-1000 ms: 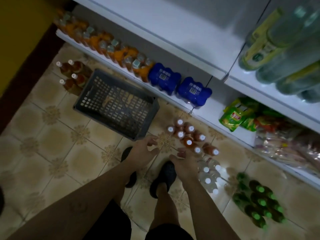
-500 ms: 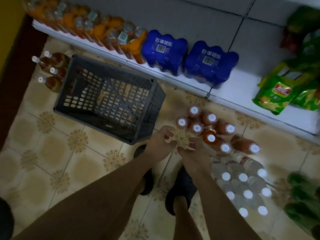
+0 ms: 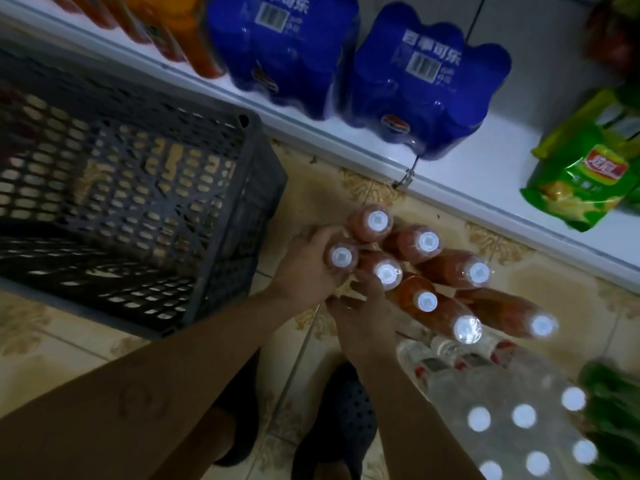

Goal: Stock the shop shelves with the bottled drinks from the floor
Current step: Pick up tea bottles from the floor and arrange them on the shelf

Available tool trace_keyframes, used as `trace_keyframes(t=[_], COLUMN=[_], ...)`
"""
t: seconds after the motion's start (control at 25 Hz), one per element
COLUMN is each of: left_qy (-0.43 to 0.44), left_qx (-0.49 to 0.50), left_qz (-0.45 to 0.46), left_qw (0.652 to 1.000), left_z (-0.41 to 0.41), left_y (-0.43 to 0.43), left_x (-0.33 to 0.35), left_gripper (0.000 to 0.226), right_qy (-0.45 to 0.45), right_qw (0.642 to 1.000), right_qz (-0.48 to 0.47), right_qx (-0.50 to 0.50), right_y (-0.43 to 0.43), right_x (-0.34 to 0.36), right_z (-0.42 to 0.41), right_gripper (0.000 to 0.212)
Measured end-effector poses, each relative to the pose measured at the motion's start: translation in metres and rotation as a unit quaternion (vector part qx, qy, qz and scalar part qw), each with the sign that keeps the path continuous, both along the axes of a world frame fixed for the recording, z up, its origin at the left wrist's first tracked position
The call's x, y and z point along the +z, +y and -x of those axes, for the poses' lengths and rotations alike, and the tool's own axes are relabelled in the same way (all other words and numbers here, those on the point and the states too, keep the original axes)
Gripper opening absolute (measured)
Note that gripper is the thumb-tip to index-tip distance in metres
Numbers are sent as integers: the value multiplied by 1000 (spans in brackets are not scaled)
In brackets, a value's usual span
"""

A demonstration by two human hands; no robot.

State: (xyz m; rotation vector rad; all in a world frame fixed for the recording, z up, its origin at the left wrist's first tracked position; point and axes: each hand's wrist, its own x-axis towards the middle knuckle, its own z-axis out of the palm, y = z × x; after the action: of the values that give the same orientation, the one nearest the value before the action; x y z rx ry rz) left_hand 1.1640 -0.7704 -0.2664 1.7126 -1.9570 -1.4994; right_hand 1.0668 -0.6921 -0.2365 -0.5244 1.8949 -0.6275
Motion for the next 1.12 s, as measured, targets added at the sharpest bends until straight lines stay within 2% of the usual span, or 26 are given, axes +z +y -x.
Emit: trace_keyframes(t=[0.12,0.28,0.44,0.52,0.6,0.68,0.84,0.96,1.12], left_qy=[39,38,35,22,18,24,37,37,46], left_qx=[-31,-23,-18,-23,-30,-35,-75,-116,-113], left_qz=[-6,1,-23,-31,-50,-60,-71,-66,-52], left_qw=[999,999,999,999,998,997,994,990,991], left_z=[5,9,-12,-26,-38,-48,-56,-51,-46], left_y=[8,1,1,1,-1,-4,-14,-22,-23], left_x=[-19,-35,-13,19,61,99,189,268,377], left_gripper=[64,54,43,44,51,49,51,54,59], right_qy=[18,10,11,37,61,69,76,42,22], right_qw=[1000,1000,999,999,997,991,972,981,979], right_qz=[-15,-27,-38,-34,-16,-9,17,72,145], right_qx=[7,12,3,10,39,111,223,174,143], right_y=[2,0,-4,-3,-1,-2,-7,-13,-17], right_x=[-15,-22,-10,3,22,48,113,177,280], right_z=[-2,-1,1,1,-4,-12,-26,-26,-17], right_gripper=[54,53,50,56,72,87,96,91,73])
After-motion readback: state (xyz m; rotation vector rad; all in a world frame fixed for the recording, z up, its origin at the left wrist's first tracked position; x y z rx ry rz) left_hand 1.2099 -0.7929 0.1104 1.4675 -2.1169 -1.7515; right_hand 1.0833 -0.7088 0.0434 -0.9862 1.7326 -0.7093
